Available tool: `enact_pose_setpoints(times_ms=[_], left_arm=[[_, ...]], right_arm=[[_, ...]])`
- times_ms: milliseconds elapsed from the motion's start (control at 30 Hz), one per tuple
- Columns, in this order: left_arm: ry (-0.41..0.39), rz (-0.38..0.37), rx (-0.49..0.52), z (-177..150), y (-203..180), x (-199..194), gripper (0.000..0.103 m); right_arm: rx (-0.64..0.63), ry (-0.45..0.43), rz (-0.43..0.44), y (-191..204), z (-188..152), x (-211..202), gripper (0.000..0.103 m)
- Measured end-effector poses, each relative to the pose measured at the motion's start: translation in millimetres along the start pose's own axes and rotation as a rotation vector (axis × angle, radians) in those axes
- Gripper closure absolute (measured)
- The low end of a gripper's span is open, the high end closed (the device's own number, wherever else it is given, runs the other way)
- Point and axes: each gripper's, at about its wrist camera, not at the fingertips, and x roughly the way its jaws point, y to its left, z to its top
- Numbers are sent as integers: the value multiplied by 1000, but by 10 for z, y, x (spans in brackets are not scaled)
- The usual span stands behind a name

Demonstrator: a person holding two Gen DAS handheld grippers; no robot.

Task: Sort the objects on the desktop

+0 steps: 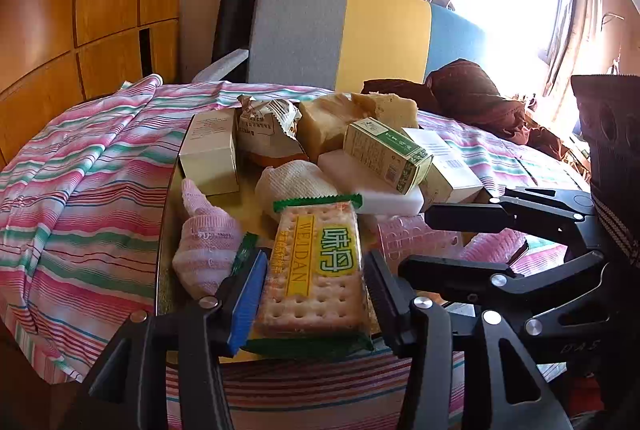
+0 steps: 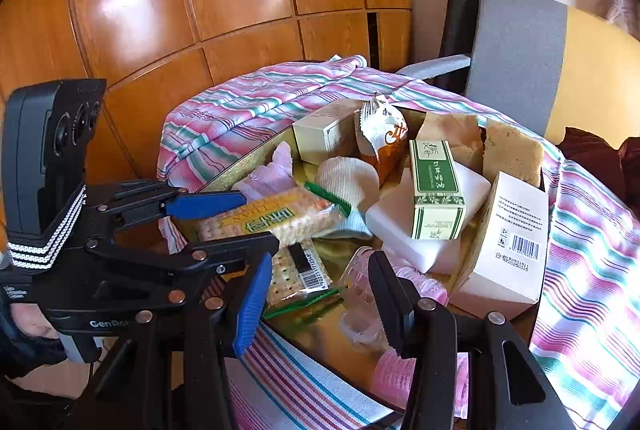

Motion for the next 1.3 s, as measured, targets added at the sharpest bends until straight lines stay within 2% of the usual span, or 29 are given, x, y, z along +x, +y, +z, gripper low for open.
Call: enact_pose_setpoints(times_ms=[167, 233, 367, 767, 933, 1067, 1133, 1300], left_arm=[[-10, -3, -35, -13, 88, -45, 44], [-1, -4, -24, -32, 90, -41, 39], [22, 15, 5, -63, 59, 19, 38], [-82, 11, -87, -136, 248, -263, 37], [-72, 31, -116, -162, 282, -302, 37], [-94, 66, -113, -136, 213, -368, 36], [-105, 91, -108, -124, 178, -414, 32], [-121, 133, -102, -103, 136, -533, 30]], right_arm=[[5, -4, -9, -27, -6, 3, 51], [9, -4, -15, -27, -17, 0, 51], [9, -11, -27, -5, -17, -4, 51], [58, -43, -87, 38, -78, -84, 46], [88, -58, -153, 125, -101, -141, 35], [90, -61, -218, 217, -111, -189, 28], [109, -65, -246, 238, -122, -219, 17], [176, -89, -336, 269, -147, -334, 2]])
